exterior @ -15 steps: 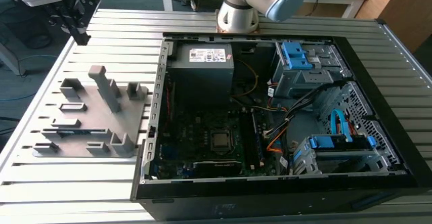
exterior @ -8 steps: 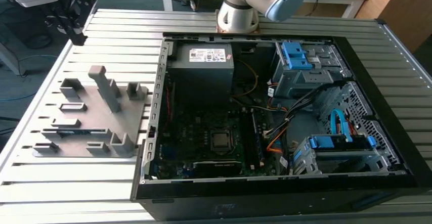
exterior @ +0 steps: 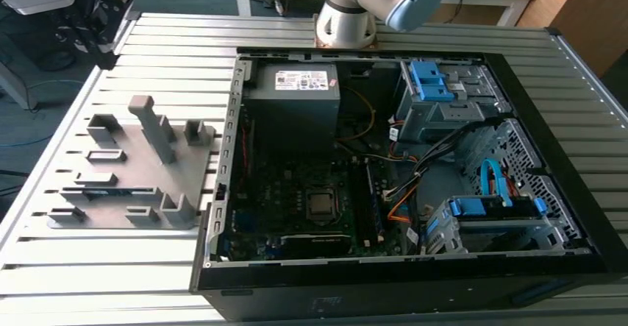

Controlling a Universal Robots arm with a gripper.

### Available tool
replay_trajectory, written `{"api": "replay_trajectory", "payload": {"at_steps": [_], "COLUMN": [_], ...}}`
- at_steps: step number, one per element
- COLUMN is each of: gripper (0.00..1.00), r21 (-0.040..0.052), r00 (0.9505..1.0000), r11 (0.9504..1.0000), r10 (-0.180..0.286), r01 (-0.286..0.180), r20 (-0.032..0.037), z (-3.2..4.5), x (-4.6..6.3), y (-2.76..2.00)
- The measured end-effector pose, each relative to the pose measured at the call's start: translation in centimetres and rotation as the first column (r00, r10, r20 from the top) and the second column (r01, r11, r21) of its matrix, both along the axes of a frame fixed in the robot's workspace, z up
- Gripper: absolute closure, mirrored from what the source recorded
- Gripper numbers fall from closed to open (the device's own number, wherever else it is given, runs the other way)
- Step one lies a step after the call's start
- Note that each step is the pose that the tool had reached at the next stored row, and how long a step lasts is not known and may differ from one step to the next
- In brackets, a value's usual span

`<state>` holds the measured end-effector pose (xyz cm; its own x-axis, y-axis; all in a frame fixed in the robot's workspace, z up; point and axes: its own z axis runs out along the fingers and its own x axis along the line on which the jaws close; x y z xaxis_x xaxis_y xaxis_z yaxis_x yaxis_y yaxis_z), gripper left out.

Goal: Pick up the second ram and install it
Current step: 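Reach for the second ram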

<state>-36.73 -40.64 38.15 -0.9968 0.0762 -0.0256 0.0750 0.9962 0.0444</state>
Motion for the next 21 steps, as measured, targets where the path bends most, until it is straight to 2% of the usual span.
{"api": "replay_trajectory", "payload": {"at_steps": [10, 16, 21], "gripper": [0.9, 0.9, 0.9], "r21": [-0.0004, -0.002, -0.0031], "r00": [1.0, 1.0, 1.0], "r11": [1.0, 1.0, 1.0], "r10": [0.0, 0.0, 0.0], "r01": [0.0, 0.0, 0.0], "r20": [0.0001, -0.0001, 0.0], "z": [-0.4, -0.63, -1.12], "x": [-0.9, -1.3, -1.5], "y": [-1.77, -2.38, -2.62]}}
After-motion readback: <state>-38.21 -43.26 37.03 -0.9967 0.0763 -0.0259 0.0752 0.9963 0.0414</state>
